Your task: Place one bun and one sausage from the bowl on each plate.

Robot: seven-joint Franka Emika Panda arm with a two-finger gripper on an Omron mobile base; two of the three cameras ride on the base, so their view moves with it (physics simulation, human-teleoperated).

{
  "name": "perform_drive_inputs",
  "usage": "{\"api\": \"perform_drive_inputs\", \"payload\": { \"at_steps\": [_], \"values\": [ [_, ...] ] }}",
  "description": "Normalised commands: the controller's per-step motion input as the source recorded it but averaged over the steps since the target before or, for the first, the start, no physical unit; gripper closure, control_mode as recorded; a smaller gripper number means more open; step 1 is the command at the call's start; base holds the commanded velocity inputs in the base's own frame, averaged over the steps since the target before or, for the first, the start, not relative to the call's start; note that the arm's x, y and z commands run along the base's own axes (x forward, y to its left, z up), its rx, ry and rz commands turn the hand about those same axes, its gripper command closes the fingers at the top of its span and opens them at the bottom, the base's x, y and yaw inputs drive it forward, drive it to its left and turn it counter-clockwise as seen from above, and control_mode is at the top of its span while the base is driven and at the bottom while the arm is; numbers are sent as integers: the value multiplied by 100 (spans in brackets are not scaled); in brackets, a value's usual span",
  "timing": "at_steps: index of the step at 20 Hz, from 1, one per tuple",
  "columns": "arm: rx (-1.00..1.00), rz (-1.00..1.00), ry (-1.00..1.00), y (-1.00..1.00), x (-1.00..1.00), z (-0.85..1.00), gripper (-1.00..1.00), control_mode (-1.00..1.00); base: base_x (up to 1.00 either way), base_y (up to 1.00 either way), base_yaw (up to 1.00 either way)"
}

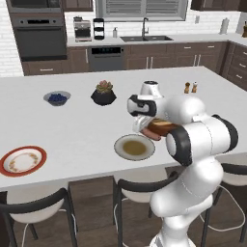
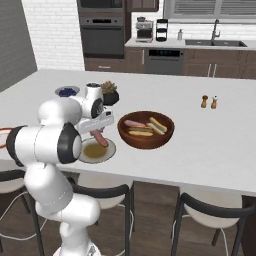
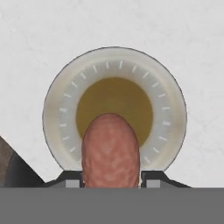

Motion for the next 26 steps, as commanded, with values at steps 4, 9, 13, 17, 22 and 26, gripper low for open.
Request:
{"api": "perform_drive_inputs", "payload": {
  "at_steps": [4,9,13,17,22,26],
  "values": [
    [-5,0,0,0,10,-35,100,-100,0,0,0],
    [-1,0,0,0,0,-45,100,-100,0,0,0],
    [0,0,0,0,8,-32,100,-100,0,0,0],
    [0,0,0,0,24,-16,100,-100,0,0,0],
    [0,0,0,0,26,-13,100,-100,0,0,0],
    [0,0,0,0,17,-24,100,-100,0,0,0]
  ]
}}
